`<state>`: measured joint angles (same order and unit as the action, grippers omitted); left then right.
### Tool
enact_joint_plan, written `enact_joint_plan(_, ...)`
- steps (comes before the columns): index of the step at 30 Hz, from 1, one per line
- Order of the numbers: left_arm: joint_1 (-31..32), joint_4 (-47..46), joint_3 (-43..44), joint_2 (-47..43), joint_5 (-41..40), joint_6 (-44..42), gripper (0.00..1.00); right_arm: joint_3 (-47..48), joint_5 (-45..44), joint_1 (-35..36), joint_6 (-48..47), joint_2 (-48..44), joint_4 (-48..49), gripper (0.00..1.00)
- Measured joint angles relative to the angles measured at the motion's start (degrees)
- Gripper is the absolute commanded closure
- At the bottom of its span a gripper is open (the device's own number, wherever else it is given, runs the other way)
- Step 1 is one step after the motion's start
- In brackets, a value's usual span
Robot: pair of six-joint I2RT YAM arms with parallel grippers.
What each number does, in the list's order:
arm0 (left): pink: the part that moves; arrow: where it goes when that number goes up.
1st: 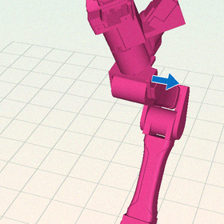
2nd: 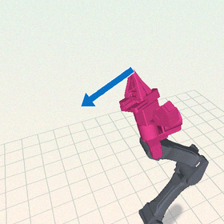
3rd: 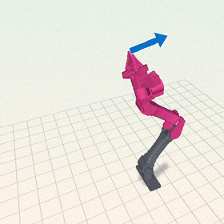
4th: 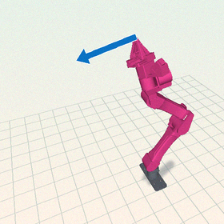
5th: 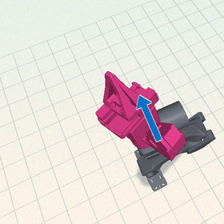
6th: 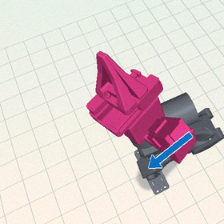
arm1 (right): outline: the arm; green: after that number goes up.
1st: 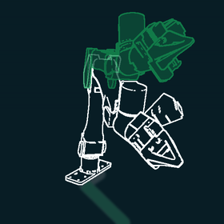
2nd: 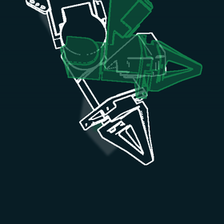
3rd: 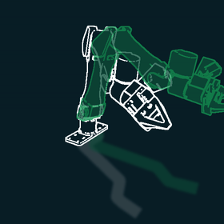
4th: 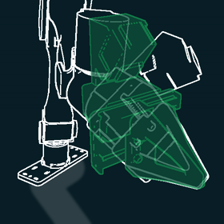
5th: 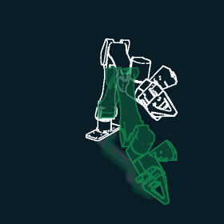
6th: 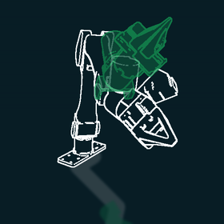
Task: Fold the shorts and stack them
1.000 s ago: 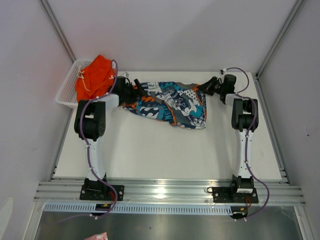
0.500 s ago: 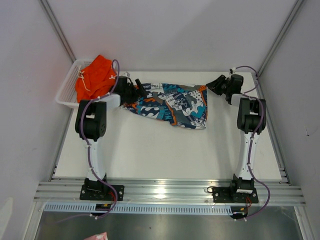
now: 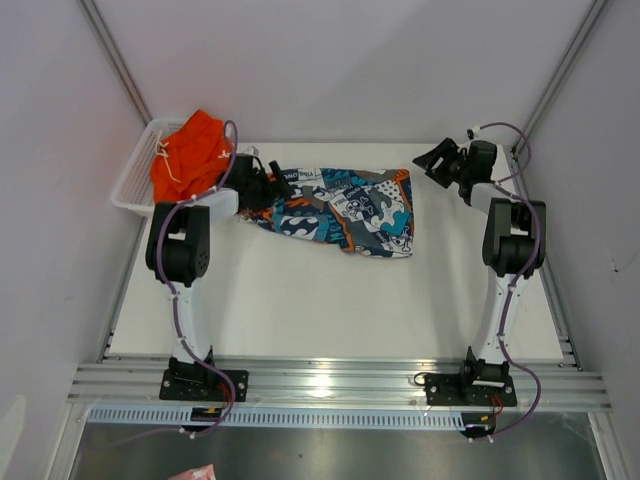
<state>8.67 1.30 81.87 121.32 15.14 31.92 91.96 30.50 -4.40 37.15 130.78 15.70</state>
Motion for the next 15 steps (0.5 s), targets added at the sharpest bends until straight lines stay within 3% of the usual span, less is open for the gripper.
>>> enact_joint_plan(7,0.00,1.14,-7.56,-8.68,0.24,1.09,0.01,-6.58,2.36,5.84,0.85,-12.00,-0.57,0.35)
enact_joint_plan(10,0.00,0.74,-10.51,-12.83,0.81,1.60,0.01,-11.28,4.04,11.52,2.62,-15.52,1.75,0.51)
enact_joint_plan(11,0.00,0.63,-11.32,-14.01,1.14,1.73,0.01,-12.83,4.72,13.31,3.65,-16.00,2.95,0.61)
enact_joint_plan(15,0.00,0.02,-15.54,-18.53,1.57,2.56,0.01,-16.57,8.13,20.04,8.87,-14.95,7.56,0.80)
